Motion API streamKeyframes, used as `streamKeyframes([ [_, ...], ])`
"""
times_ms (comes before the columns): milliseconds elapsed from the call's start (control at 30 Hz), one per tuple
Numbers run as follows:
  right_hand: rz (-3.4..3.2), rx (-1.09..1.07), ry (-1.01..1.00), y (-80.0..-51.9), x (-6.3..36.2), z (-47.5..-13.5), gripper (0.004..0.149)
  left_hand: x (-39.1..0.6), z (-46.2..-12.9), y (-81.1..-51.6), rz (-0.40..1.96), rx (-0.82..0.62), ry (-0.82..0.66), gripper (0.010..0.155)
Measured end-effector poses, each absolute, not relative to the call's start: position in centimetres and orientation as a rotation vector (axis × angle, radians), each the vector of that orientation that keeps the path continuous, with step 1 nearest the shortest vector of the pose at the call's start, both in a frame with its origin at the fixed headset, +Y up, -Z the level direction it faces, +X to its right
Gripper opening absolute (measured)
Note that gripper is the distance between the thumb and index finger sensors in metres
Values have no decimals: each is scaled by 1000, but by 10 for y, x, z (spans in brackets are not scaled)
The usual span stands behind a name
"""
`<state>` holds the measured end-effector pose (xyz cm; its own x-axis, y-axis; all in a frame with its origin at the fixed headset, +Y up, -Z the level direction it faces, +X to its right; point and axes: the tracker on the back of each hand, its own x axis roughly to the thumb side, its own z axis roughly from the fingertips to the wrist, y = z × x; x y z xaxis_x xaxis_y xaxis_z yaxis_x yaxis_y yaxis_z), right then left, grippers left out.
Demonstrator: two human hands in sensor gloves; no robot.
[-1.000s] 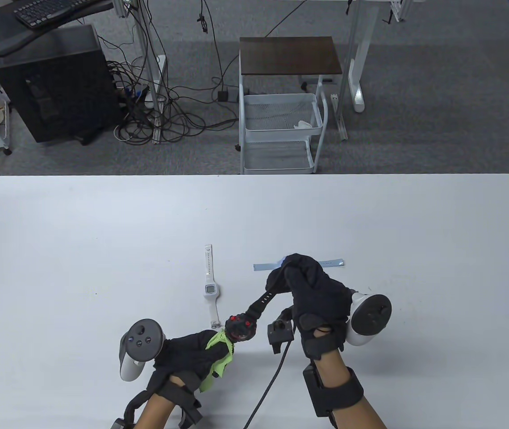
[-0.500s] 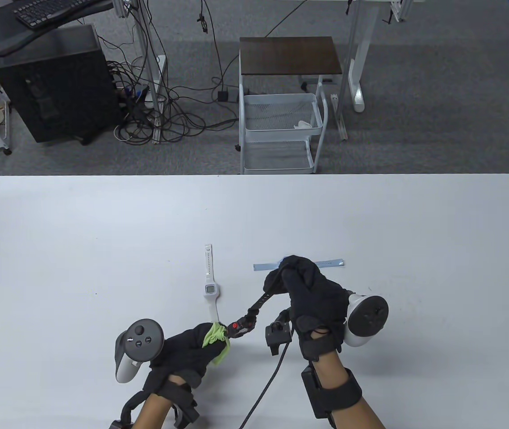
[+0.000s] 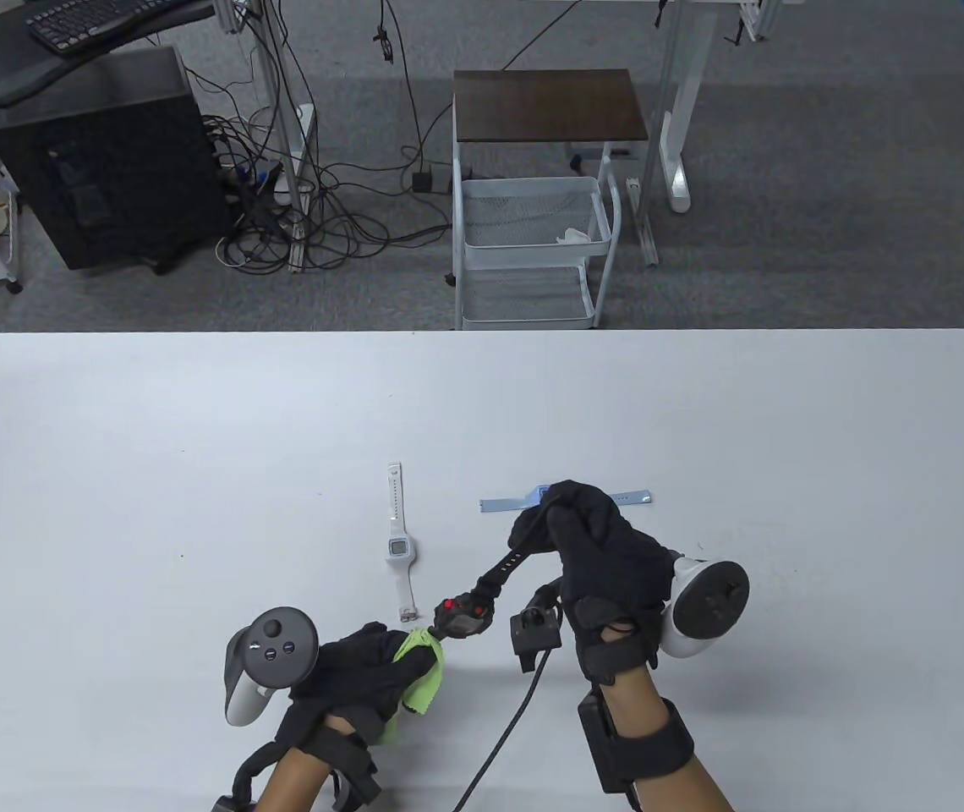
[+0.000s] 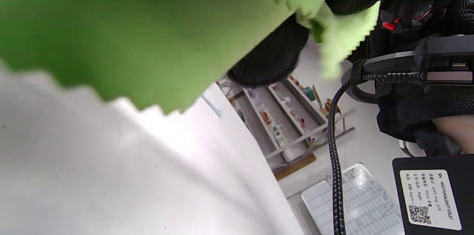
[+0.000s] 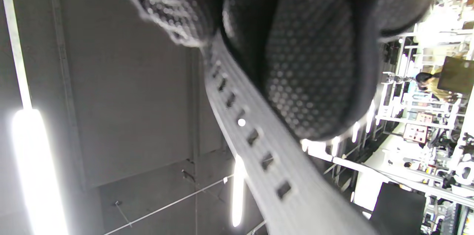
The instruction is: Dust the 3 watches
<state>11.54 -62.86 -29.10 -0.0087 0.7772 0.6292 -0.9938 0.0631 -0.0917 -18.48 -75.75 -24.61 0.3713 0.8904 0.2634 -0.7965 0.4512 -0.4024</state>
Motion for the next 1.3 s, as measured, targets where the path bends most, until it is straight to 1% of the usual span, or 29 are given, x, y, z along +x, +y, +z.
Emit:
streamKeyframes([
  [200,1474,439,-633,-628,118,-291,38,-184,-245,-758,1064,-226,-479,48],
  [433,1470,438,-643,-629,119,-290,38,-184,-246,-762,1107,-251,-473,46],
  [533,1458,435,-640,-628,120,-290,38,-186,-246,-763,1129,-247,-462,48],
  [700,1436,434,-656,-627,122,-288,39,-186,-247,-762,1080,-218,-460,52],
  [767,1434,442,-648,-625,122,-287,38,-186,-247,-763,1080,-227,-465,54],
  [867,1434,450,-658,-623,122,-286,38,-185,-246,-762,1097,-240,-472,54],
  [1133,1436,459,-678,-622,123,-283,38,-184,-246,-761,1037,-227,-455,50],
  [1300,1430,465,-696,-619,124,-281,38,-186,-245,-760,985,-222,-413,49],
])
